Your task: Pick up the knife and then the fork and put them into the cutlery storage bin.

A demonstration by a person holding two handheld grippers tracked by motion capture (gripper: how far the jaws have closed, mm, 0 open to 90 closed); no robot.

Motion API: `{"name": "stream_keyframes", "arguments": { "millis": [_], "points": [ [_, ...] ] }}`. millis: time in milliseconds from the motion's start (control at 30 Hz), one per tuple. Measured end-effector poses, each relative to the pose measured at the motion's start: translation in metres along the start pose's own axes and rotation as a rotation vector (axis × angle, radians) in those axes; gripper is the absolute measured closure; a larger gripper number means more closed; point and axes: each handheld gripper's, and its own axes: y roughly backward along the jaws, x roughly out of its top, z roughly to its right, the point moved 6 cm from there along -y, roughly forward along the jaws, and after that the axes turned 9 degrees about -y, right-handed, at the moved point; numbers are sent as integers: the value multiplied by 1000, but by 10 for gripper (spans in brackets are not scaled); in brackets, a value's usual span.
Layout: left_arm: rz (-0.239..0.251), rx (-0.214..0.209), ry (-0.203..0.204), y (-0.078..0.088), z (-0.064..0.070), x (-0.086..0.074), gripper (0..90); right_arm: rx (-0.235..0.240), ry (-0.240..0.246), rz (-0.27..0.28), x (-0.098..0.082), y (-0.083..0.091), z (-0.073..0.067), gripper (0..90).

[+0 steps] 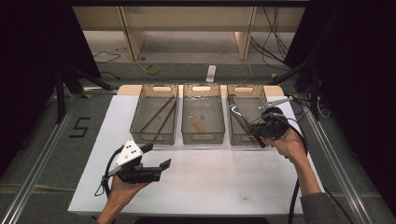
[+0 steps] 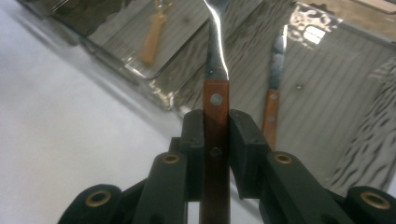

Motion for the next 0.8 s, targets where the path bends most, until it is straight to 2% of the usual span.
{"name": "stream_keyframes", "arguments": {
  "millis": [333, 600, 800],
  "points": [
    [-1, 0, 0, 0, 0, 0, 154, -56, -77, -6, 22, -8, 28, 771],
    [1, 0, -2, 0, 0, 0, 154, -83, -114, -9, 38, -16, 37, 771],
    [1, 0, -2, 0, 0, 0, 154, -92, -141, -12, 43, -23, 43, 771]
  ]
}}
